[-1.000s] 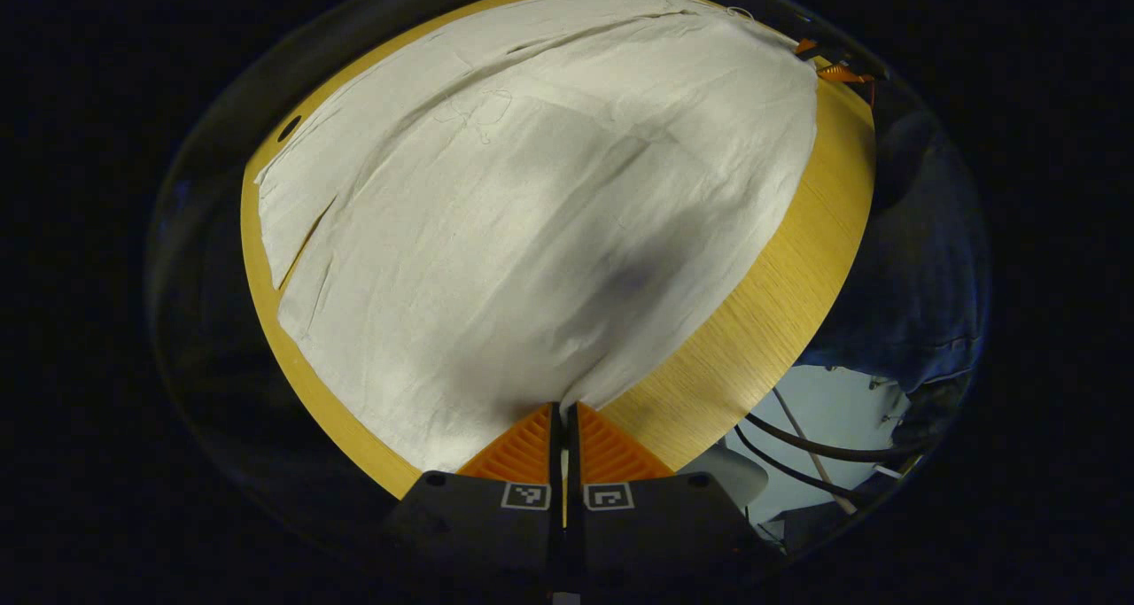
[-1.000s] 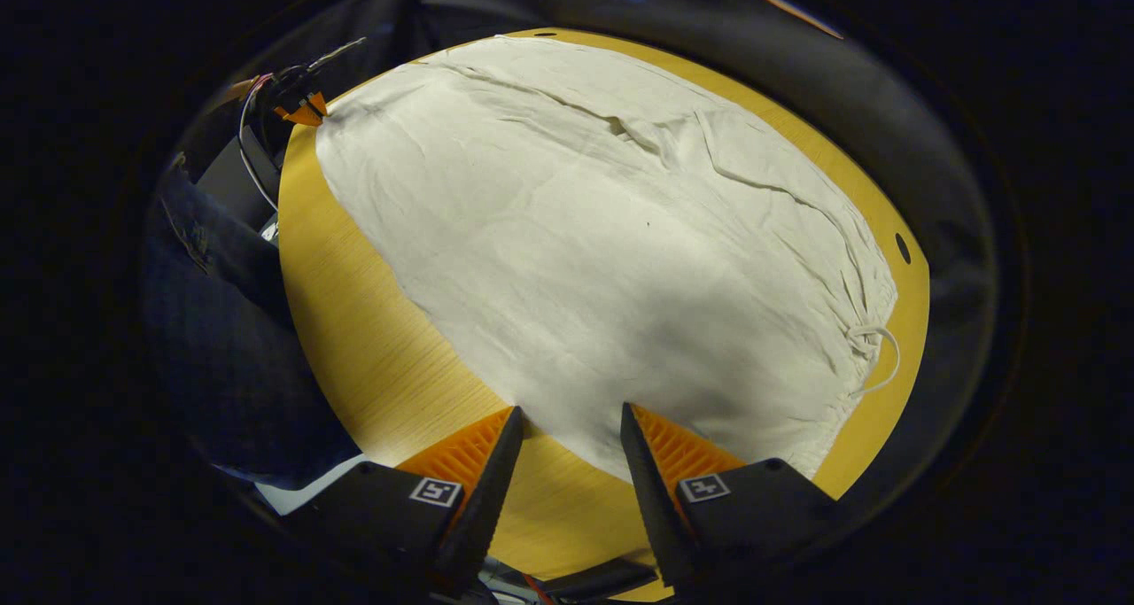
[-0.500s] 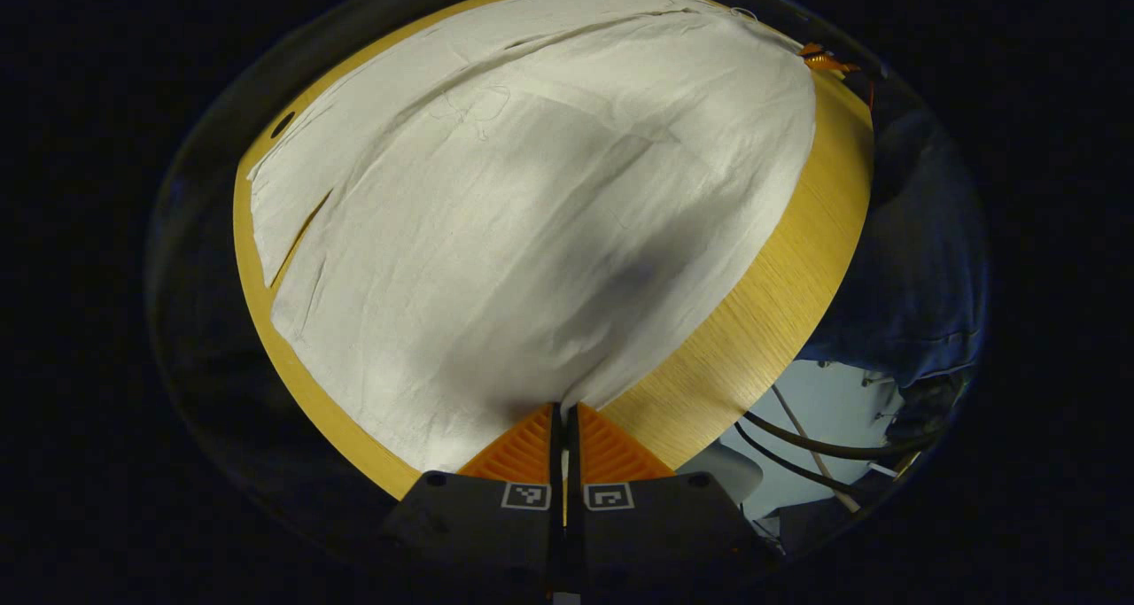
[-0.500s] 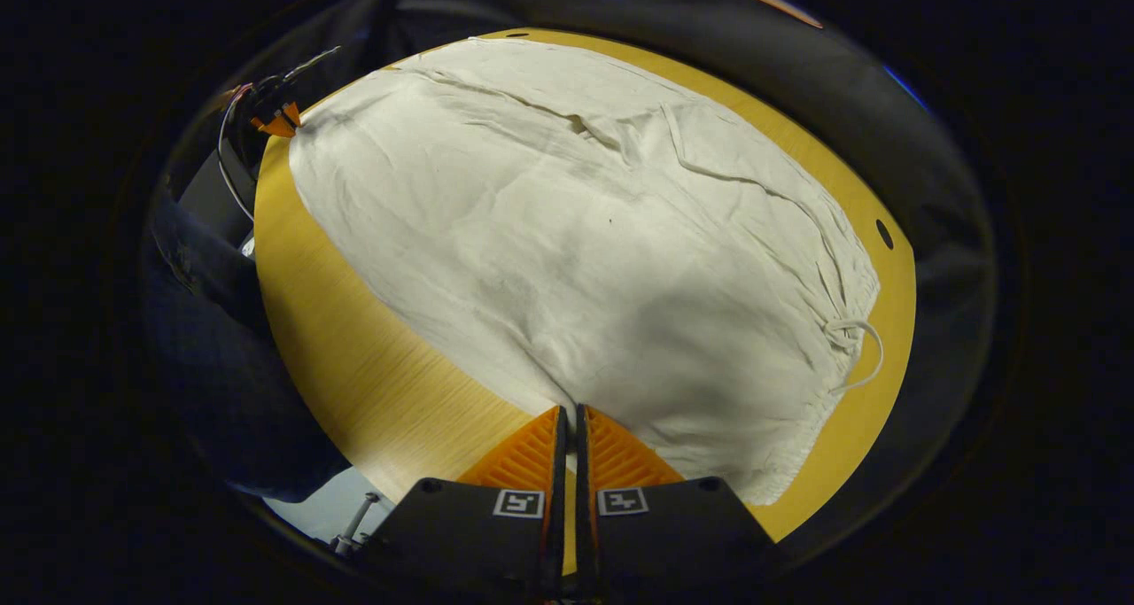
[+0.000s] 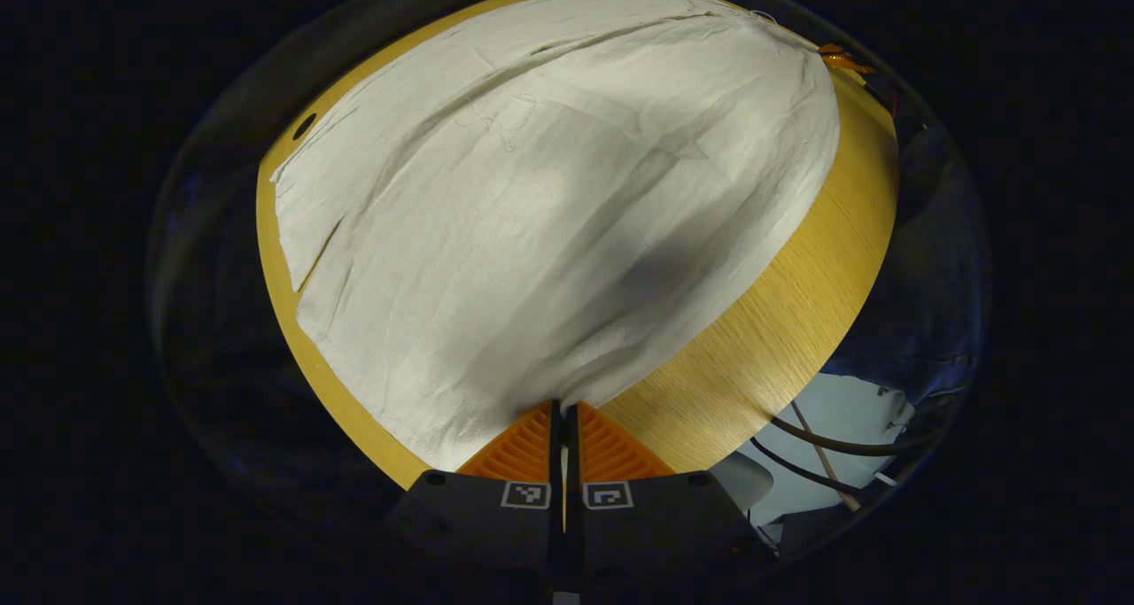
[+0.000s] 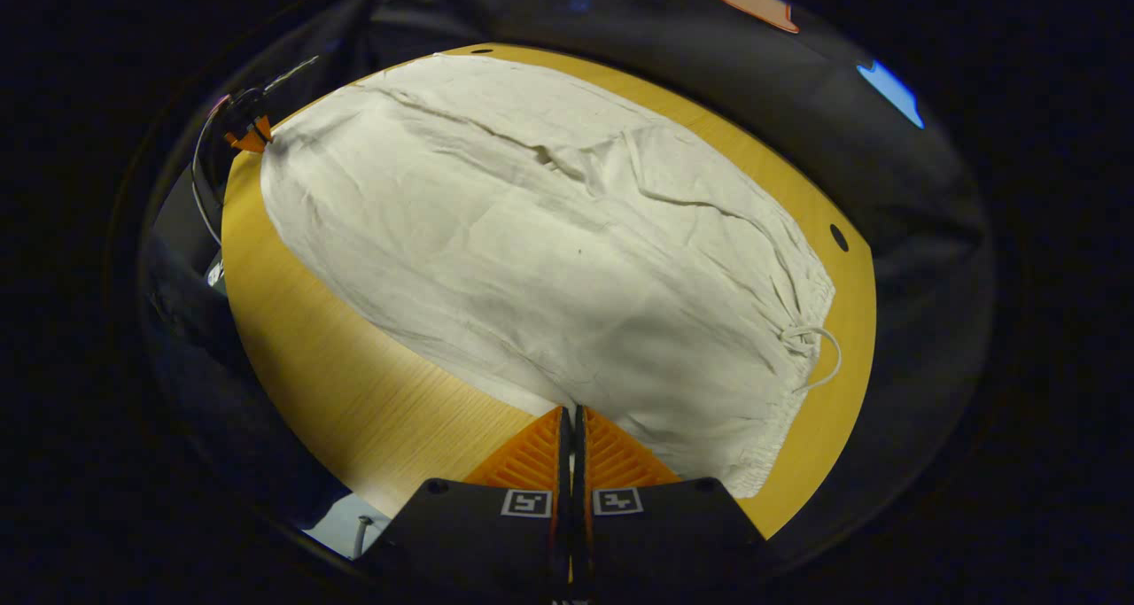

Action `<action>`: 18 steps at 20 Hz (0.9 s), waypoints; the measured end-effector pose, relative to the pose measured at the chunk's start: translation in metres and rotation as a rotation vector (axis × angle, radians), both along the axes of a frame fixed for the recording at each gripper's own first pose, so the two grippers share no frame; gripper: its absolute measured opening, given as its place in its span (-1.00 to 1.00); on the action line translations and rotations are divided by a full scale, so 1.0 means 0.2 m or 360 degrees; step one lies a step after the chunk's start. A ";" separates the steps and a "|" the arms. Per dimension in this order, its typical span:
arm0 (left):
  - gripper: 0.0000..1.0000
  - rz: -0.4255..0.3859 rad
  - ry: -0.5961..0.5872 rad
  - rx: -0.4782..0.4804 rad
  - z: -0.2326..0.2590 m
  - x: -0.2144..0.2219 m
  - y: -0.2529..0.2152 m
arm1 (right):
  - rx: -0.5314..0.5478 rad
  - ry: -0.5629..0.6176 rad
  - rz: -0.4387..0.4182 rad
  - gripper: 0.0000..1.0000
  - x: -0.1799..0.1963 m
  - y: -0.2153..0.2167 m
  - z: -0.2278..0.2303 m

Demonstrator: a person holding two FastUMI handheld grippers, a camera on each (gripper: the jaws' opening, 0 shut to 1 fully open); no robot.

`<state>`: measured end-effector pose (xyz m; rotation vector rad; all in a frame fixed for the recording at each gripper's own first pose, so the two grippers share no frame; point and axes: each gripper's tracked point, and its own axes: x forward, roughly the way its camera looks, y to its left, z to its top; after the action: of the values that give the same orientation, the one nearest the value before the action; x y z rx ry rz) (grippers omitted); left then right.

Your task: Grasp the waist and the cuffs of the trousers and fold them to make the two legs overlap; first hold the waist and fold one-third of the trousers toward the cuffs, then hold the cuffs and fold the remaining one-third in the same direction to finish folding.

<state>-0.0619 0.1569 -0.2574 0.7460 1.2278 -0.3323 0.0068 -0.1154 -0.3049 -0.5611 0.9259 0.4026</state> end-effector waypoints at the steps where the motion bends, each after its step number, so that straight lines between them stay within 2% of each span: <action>1: -1.00 0.0009 -0.0063 0.0010 0.05 0.05 0.01 | 0.0027 -0.0050 -0.0050 -0.95 0.04 0.00 0.05; 5: -1.00 0.0173 -0.0387 -0.0029 0.28 0.27 0.03 | 0.0127 -0.0245 -0.0188 -1.00 0.20 0.03 0.23; 6: -1.00 0.0211 -0.0465 -0.0038 0.34 0.34 0.04 | 0.0137 -0.0294 -0.0204 -0.95 0.25 0.04 0.27; 10: -1.00 0.0329 -0.0839 0.0056 0.63 0.65 0.12 | 0.0137 -0.0516 -0.0289 -0.95 0.46 0.07 0.45; 13: -1.00 0.0437 -0.0933 -0.0070 0.69 0.82 0.07 | 0.0202 -0.0593 -0.0373 -0.95 0.57 0.12 0.53; 15: -1.00 0.0420 -0.0941 -0.0092 0.67 0.81 0.04 | 0.0206 -0.0595 -0.0369 -0.94 0.59 0.14 0.55; 17: -1.00 0.0411 -0.0913 -0.0185 0.62 0.84 -0.04 | 0.0206 -0.0580 -0.0359 -0.94 0.60 0.15 0.53; 18: -1.00 0.0406 -0.0905 -0.0211 0.59 0.84 -0.06 | 0.0202 -0.0573 -0.0358 -1.00 0.60 0.15 0.51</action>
<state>0.1056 0.1457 -0.1386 0.5107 0.7393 0.0157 0.1264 -0.0846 -0.2024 -0.3910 0.6032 0.1480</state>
